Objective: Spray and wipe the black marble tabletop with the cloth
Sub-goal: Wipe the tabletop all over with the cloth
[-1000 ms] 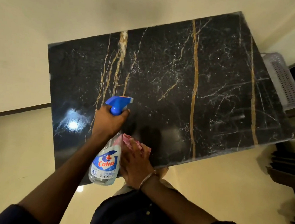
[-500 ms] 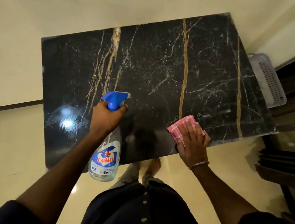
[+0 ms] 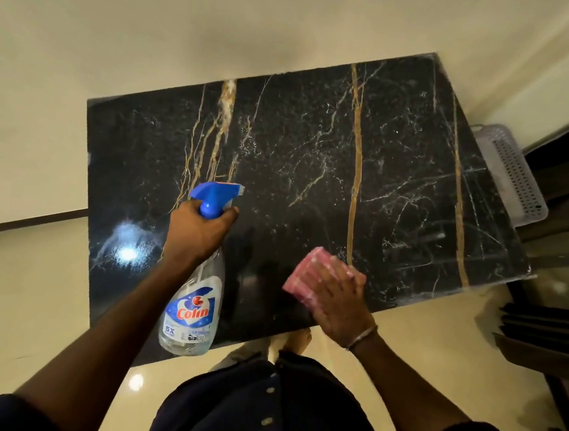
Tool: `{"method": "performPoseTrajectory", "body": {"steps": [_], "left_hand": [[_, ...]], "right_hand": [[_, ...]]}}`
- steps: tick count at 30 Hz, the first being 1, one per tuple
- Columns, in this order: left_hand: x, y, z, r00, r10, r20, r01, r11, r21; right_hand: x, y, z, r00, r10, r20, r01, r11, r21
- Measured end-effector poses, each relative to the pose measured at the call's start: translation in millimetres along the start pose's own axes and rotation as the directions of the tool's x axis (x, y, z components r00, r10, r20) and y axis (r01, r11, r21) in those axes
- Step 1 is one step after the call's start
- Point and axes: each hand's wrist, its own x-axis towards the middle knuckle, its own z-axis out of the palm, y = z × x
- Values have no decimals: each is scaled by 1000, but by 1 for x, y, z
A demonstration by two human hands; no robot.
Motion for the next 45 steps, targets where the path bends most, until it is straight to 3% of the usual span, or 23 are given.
{"method": "performPoseTrajectory", "body": {"steps": [4, 7, 9, 11, 15, 19, 22, 25, 31, 33, 35, 38, 41, 43, 45], "left_hand": [[9, 9, -2, 998, 60, 12, -60, 998, 2], [18, 9, -3, 995, 91, 37, -92, 995, 23], [23, 8, -3, 992, 108, 58, -110, 994, 19], [27, 7, -2, 989, 124, 82, -125, 992, 8], [36, 8, 2, 984, 128, 125, -132, 991, 23], [42, 18, 8, 979, 142, 145, -153, 986, 71], [42, 28, 17, 971, 182, 158, -198, 975, 97], [40, 36, 28, 955, 211, 206, -235, 967, 95], [41, 51, 52, 949, 202, 243, -231, 968, 98], [45, 53, 61, 956, 167, 243, -193, 977, 88], [48, 57, 70, 964, 137, 229, -161, 983, 91], [52, 64, 79, 979, 116, 169, -131, 988, 81], [54, 73, 85, 986, 115, 119, -125, 988, 89], [54, 77, 86, 992, 90, 93, -99, 990, 98], [56, 78, 84, 996, 54, 78, -61, 994, 88]], "right_hand": [[2, 60, -17, 904, 427, 30, -428, 903, 35], [27, 60, -27, 727, 687, 11, -683, 721, 116], [47, 35, -25, 633, 774, -5, -763, 625, 165], [61, 4, -18, 686, 728, -18, -715, 678, 168], [66, -34, -4, 910, 413, 26, -414, 909, 46], [43, 13, -11, 979, 191, 75, -189, 981, -32], [18, 59, -17, 922, 376, 91, -377, 926, -8], [9, 92, -28, 774, 630, 69, -633, 772, 53], [40, 88, -30, 559, 829, 25, -821, 549, 159], [48, 64, -21, 620, 783, 39, -780, 611, 139], [57, 36, -12, 765, 641, 58, -644, 758, 103], [81, 5, -9, 973, 229, -4, -227, 966, 126], [105, 29, -17, 992, -124, 17, 122, 991, 57], [115, 61, -19, 994, -100, 41, 99, 995, 30], [123, 95, -24, 989, 149, 9, -150, 988, 37]]}}
